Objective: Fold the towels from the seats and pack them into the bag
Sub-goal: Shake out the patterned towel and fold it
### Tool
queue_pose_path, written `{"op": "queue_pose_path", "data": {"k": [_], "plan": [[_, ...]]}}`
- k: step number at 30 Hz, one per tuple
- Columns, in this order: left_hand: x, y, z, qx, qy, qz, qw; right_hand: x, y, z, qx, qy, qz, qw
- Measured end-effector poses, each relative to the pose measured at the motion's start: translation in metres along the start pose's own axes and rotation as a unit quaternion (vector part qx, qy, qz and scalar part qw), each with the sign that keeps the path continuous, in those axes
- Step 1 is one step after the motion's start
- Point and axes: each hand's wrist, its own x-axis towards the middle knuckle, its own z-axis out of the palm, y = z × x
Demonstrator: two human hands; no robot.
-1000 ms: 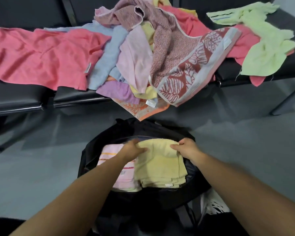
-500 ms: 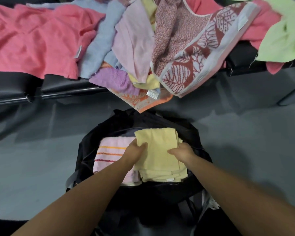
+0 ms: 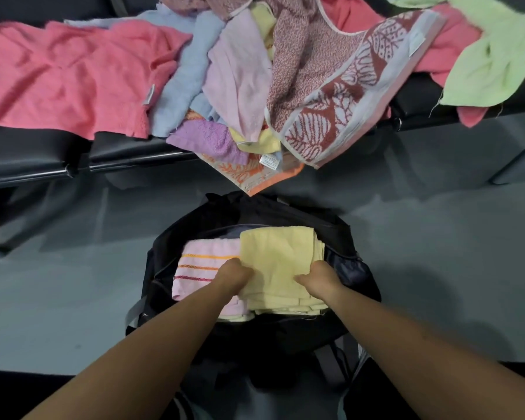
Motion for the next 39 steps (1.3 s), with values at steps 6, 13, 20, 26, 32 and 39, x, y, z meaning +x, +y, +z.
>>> {"op": "queue_pose_path", "data": {"k": [6,13,20,26,32,39], "plan": [[-0.006,-0.002,-0.005,-0.122,-0.049,0.001,0.991,0.008,0.005,-0.021,0.144,0.003,0.026,0.989],[-0.014,0.003,-0.002,0.036,-0.107,-0.003,0.994,-0.009,0.013,-0.022,0.007,-0.01,0.054,0.998],[-0.048,0.061,-0.047,0.296,-0.009,0.117,0.948,-0.037,-0.058,-0.081,-0.121,0.047,-0.047,0.99],[-0.105,0.158,-0.123,0.264,0.067,0.253,0.928,-0.077,-0.156,-0.163,-0.007,0.057,-0.159,0.986],[-0.142,0.226,-0.179,0.338,0.231,0.286,0.867,-0.122,-0.221,-0.22,-0.045,0.175,-0.258,0.949],[-0.115,0.232,-0.194,0.397,0.259,0.235,0.848,-0.109,-0.231,-0.21,-0.045,0.216,-0.282,0.934]]}}
